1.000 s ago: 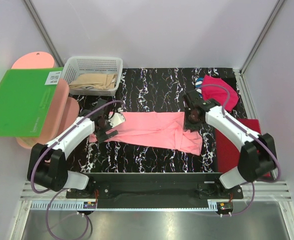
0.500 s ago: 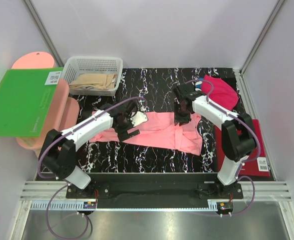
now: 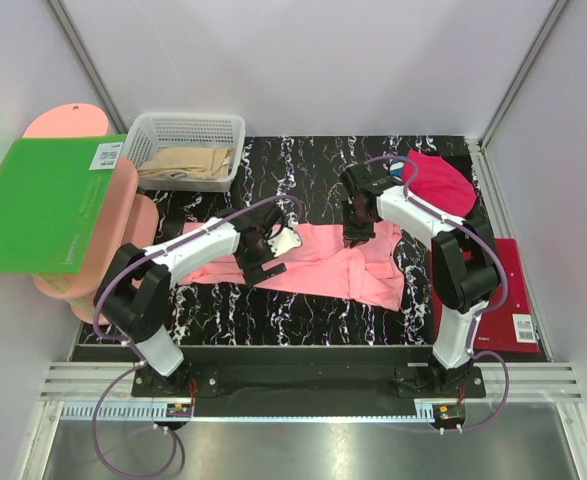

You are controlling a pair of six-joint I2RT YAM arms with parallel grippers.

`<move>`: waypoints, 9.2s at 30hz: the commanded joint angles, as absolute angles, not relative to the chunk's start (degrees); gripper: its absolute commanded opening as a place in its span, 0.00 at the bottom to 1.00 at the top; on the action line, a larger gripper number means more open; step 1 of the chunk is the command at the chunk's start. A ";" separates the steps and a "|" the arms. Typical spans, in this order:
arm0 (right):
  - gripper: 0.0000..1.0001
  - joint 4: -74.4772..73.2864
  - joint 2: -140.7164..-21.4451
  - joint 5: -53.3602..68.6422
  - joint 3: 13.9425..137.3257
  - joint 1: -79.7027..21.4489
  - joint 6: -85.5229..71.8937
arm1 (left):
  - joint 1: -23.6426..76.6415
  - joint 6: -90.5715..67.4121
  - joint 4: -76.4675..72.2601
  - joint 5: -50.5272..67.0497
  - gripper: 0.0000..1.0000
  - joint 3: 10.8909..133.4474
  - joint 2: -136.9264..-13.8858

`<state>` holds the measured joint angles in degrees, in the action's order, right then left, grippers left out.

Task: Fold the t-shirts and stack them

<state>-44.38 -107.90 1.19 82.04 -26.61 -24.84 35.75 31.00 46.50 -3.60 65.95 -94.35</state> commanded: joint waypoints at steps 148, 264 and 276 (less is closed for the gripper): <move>0.57 -52.38 -99.07 -24.20 83.23 -16.61 -30.06 | 36.83 34.02 34.71 -10.47 0.97 58.44 -98.18; 0.19 -41.13 -96.59 -0.44 57.31 -18.81 -35.60 | 15.12 37.61 40.26 0.18 0.54 47.46 -85.16; 0.19 -41.31 -96.42 -0.79 56.60 -18.81 -35.42 | 14.24 38.76 38.23 -2.20 0.45 47.99 -88.86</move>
<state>-40.56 -97.89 2.37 57.58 -19.33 -36.27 14.92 37.45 40.71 -0.43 47.53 -87.55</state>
